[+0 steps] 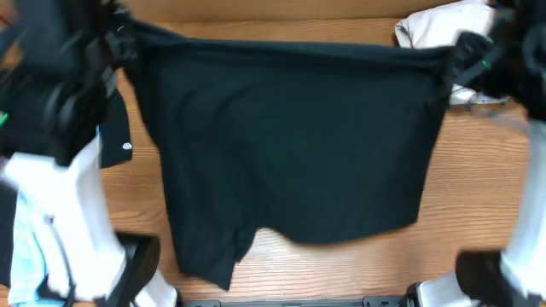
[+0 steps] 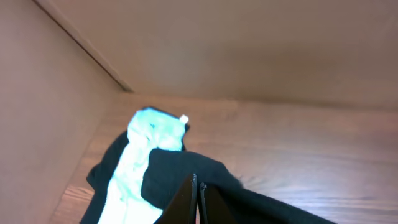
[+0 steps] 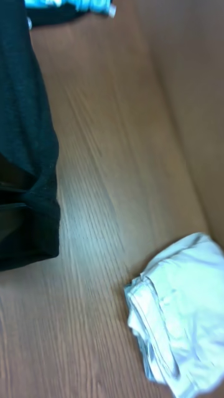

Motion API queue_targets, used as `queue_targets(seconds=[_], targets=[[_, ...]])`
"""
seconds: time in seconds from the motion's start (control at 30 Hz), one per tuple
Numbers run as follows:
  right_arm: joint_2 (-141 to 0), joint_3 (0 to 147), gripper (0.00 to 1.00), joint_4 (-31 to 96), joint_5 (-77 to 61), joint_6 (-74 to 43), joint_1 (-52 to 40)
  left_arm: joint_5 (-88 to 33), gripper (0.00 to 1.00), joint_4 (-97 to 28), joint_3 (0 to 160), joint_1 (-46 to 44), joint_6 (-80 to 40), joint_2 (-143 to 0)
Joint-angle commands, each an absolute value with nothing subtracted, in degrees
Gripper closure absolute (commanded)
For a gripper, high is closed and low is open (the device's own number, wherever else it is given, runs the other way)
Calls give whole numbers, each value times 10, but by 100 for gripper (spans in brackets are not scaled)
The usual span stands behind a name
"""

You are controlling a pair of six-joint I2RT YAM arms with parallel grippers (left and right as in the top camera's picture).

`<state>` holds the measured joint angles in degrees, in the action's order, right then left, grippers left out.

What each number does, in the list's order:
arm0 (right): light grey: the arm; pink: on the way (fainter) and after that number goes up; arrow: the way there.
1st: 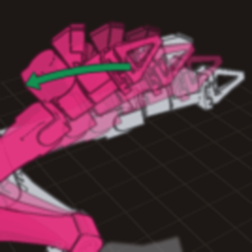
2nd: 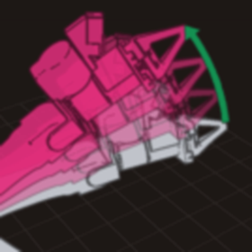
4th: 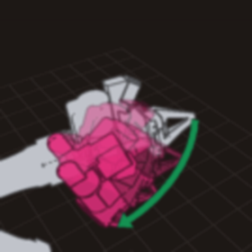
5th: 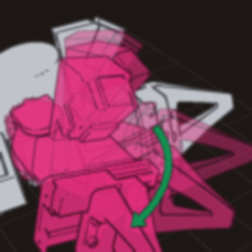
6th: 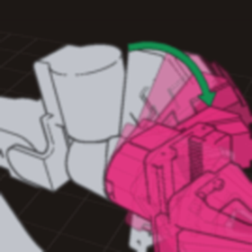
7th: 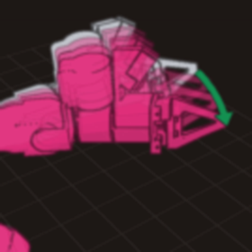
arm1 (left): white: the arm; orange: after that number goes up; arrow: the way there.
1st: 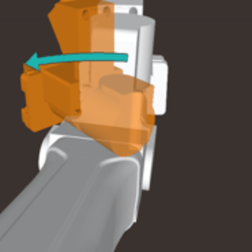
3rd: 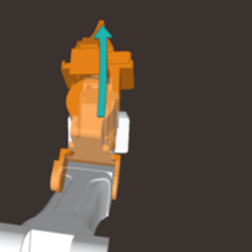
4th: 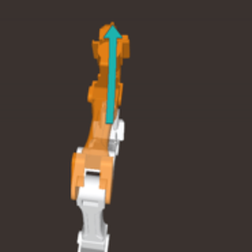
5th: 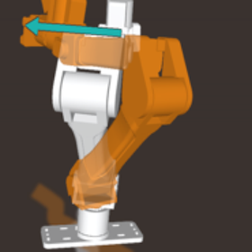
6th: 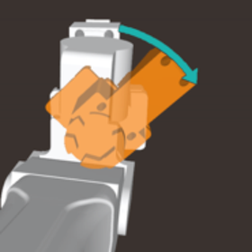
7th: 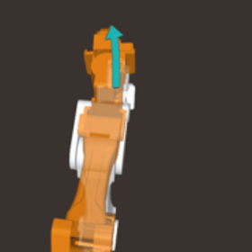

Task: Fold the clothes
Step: 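Lift the t-shirt high and lay it flat on the table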

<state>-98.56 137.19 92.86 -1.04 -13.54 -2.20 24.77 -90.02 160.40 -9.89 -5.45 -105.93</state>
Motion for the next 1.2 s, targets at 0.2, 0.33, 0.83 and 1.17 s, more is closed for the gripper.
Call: queue_targets(seconds=[0.2,0.33,0.83,1.17], targets=[[-1187,1371,96,779,8,-99,-16,276,96,-782,1598,-70,-12,-1282],[-1251,1371,96,722,8,-95,-16,273,96,-722,1598,-67,-13,-1348],[-1332,1336,95,786,-3,-87,-15,64,96,-912,1595,-72,-64,-1437],[-1332,1215,81,750,-1,-87,-15,32,74,-968,1595,-74,-61,-1498]])
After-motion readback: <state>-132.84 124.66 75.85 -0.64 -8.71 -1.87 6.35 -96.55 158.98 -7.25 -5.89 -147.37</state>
